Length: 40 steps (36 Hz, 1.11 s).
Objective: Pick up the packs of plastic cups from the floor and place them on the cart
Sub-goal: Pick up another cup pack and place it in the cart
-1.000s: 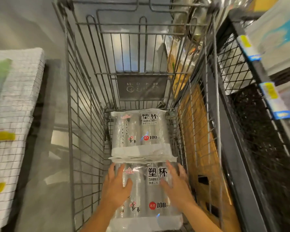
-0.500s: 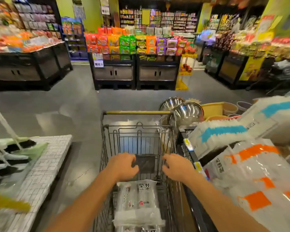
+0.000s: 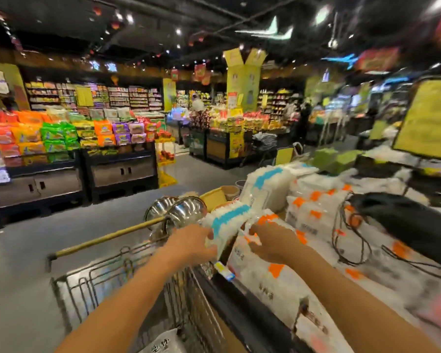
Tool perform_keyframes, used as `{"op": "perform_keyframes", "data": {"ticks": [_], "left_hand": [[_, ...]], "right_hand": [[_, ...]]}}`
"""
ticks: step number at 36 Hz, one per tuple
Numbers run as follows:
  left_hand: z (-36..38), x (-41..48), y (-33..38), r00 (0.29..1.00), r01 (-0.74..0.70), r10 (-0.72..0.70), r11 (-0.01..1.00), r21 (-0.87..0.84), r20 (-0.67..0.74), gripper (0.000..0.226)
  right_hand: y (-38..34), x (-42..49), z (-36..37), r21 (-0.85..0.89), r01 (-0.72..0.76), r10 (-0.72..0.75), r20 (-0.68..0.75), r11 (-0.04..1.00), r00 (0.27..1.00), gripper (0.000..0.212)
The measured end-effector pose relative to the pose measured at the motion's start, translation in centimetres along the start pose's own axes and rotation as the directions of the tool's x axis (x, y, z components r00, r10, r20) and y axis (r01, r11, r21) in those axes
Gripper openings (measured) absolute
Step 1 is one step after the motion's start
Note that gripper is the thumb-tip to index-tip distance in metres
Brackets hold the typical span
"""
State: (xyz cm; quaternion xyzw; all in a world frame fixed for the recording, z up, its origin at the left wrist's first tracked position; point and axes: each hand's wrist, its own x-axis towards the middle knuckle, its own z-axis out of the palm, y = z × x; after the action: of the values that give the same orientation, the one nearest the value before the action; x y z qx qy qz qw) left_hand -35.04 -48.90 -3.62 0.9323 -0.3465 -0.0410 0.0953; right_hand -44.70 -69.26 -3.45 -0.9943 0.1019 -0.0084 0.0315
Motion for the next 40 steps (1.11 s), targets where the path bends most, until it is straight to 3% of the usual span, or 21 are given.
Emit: {"op": "perform_keyframes", "data": {"ticks": [4,8,15,22,27,32,36,40], "left_hand": [[0.6,-1.0,5.3,0.987,-0.159,0.159,0.987,0.016,-0.004,0.045],[1.9,-2.3,10.9,0.952,-0.300,0.303,0.950,-0.089,0.029,0.043],[4.2,-7.4,24.2,0.793,-0.602,0.606,0.796,-0.071,0.061,0.042],[7.0,-16.3,39.1,0.562,-0.810,0.815,0.577,-0.105,0.144,0.045],[9.6,-26.2,49.3,0.329,-0.919,0.933,0.352,-0.178,0.150,0.041],[13.1,-36.5,57.4,0.095,-0.947,0.969,0.159,-0.280,0.229,0.043],[15.7,-44.2,62.0,-0.059,-0.943,0.971,0.022,-0.331,0.234,0.038],[18.0,-50.0,65.5,-0.192,-0.937,0.948,-0.101,-0.334,0.255,0.035]], "right_hand": [[3.5,-7.0,-0.9,-0.024,-0.175,0.175,-0.009,0.984,0.985,0.044],[6.4,-14.8,-1.3,0.001,-0.355,0.355,-0.003,0.935,0.935,0.043],[10.6,-31.2,-1.9,0.050,-0.633,0.635,-0.047,0.773,0.771,0.038],[12.3,-50.1,-2.3,0.098,-0.828,0.833,-0.063,0.553,0.549,0.043],[11.2,-65.1,-2.0,0.128,-0.928,0.937,-0.042,0.349,0.347,0.043],[9.0,-78.9,-0.7,0.138,-0.982,0.991,-0.015,0.132,0.131,0.039],[6.8,-87.4,1.1,0.148,-0.989,0.999,-0.028,-0.030,-0.034,0.025],[4.9,-93.4,2.8,0.174,-0.970,0.985,0.002,-0.172,-0.174,0.030]]}}
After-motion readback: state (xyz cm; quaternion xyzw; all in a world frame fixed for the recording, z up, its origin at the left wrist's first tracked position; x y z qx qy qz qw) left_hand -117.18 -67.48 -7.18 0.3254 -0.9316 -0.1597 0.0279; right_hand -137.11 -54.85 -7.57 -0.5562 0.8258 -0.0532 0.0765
